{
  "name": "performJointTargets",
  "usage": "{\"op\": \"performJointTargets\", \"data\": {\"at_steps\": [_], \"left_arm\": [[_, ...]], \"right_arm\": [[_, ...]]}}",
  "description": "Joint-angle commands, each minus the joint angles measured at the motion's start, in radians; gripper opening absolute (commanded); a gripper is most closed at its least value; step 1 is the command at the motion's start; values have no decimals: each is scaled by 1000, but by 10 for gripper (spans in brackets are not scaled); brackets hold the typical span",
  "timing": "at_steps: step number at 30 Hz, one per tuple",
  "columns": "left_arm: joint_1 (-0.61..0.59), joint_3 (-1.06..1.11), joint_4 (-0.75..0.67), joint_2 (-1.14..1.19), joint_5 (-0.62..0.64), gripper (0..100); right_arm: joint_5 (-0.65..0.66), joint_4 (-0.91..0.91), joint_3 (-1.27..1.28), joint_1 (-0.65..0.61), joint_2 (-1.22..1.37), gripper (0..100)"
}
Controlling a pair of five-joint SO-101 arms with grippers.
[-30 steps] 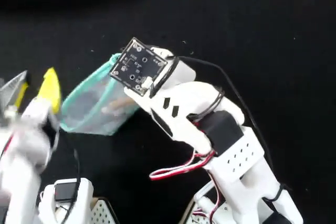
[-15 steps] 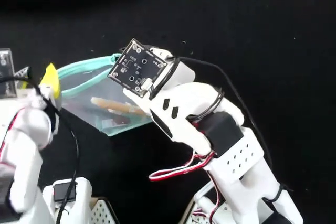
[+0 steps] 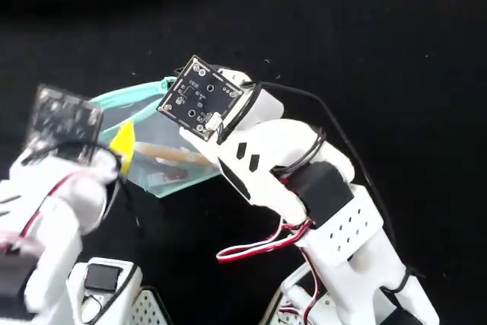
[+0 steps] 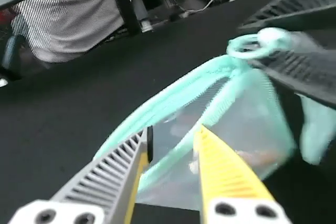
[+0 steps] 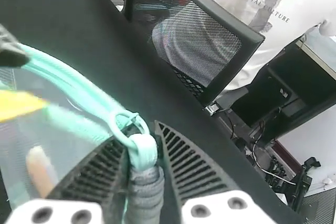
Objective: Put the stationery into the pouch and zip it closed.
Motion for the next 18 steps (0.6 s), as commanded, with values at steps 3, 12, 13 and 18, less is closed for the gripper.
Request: {"op": "performJointTargets", "data": {"at_steps": [3,12,13,18], "left_arm": [[-222,206,-324,11,72,153],[-271,271,-456,9,163,153],[-269,271,-456,6,163,153],[-165,254,-459,12,163,153]], "right_arm": [[2,3,-62,-28,-12,12],[5,46,-62,-121,-88,12],[5,46,-62,-121,-102,12],[5,54,-62,-123,-156,12]]}}
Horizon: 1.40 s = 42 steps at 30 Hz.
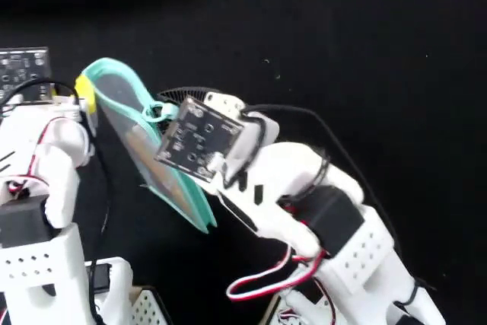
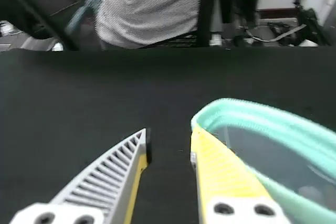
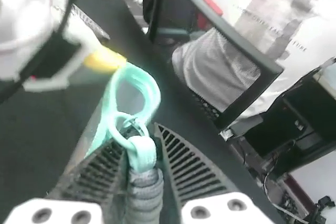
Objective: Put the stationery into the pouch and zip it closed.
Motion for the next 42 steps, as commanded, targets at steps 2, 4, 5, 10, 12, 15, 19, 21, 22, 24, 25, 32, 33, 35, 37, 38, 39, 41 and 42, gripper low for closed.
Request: {"op": "performJointTargets", "data": {"at_steps": [2,4,5,10,12,15,19,21,22,24,25,32,33,35,37,38,39,41,42], "left_arm": [[104,-21,-66,2,11,153],[119,-10,-114,20,11,153],[119,-2,-138,34,11,153],[117,-1,-126,95,11,153],[117,-12,-84,95,11,153],[117,-51,15,57,11,153],[125,-140,201,-40,11,228],[127,-176,282,-98,6,283],[127,-191,308,-129,6,294],[128,-219,341,-192,5,289],[140,-223,348,-226,5,290],[473,-165,364,-365,9,293],[487,-150,358,-367,9,293],[483,-99,311,-365,9,293],[438,-41,253,-367,8,293],[403,-13,224,-367,8,293],[367,12,196,-367,9,293],[311,51,143,-367,9,294],[289,64,124,-367,9,294]], "right_arm": [[5,9,-62,-11,-58,12],[5,12,-62,-11,-58,12],[5,11,-61,-11,-56,12],[5,9,-58,-25,-56,12],[5,6,-58,-23,-54,12],[0,-8,-56,-21,-54,12],[-3,-25,-56,-20,-54,12],[-17,-40,-48,-17,-56,12],[-48,-55,-42,-3,-56,12],[-117,-91,-30,26,-56,12],[-141,-107,-22,43,-56,12],[-169,-150,8,68,-56,12],[-169,-149,8,68,-59,12],[-169,-146,8,66,-62,12],[-167,-144,8,64,-62,12],[-166,-144,8,64,-62,12],[-164,-141,8,64,-62,12],[-163,-132,5,64,-62,12],[-163,-132,5,61,-64,12]]}}
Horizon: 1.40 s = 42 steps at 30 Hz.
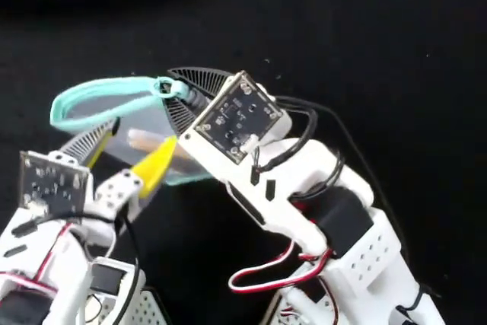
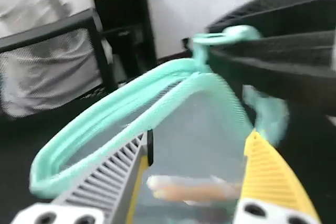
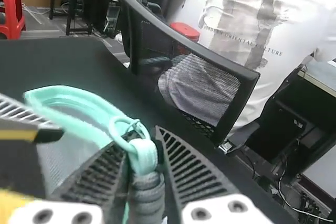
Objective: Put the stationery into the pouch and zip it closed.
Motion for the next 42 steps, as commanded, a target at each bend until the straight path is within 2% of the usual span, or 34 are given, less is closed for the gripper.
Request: {"op": "performJointTargets", "data": {"at_steps": [1,7,12,18,22,33,37,42], "left_arm": [[-84,35,-91,-2,9,294],[-101,39,-109,-3,18,294],[-96,-51,-18,-8,44,294],[130,-139,91,-3,44,294],[153,-96,44,-2,44,294],[7,62,-140,0,46,294],[1,81,-153,0,46,294],[-114,82,-155,0,46,294]], "right_arm": [[-5,-21,-16,-8,-41,12],[-5,-21,-12,-38,-41,12],[-5,-21,-13,-37,-38,12],[-5,-21,-12,-37,-39,12],[-5,-21,-12,-37,-39,12],[-3,14,-22,-41,-42,12],[-3,14,-24,-38,-42,12],[69,14,-24,-35,-42,12]]}}
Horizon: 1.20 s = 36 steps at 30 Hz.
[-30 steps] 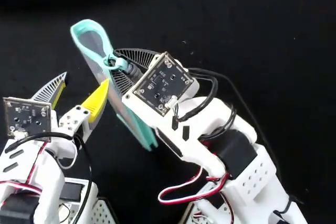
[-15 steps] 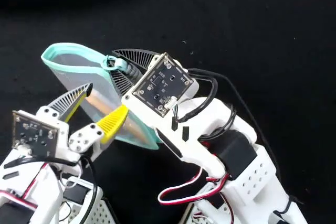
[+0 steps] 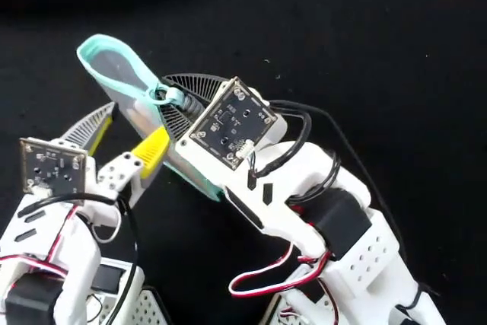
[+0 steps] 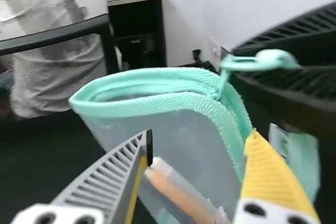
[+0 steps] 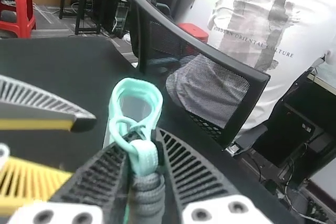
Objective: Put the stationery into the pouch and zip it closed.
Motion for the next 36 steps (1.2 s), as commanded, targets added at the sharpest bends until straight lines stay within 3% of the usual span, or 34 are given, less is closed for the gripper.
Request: {"op": "performJointTargets", "data": {"at_steps": [1,8,23,36], "left_arm": [[-88,-5,-23,0,8,294],[-111,-13,-20,0,5,294],[140,-85,112,-8,2,294],[163,4,-18,-2,8,294]], "right_arm": [[51,-3,-22,-8,-42,12],[61,-3,-22,-6,-35,12],[61,-12,-5,-8,-31,12],[61,-5,-5,-12,-35,12]]}}
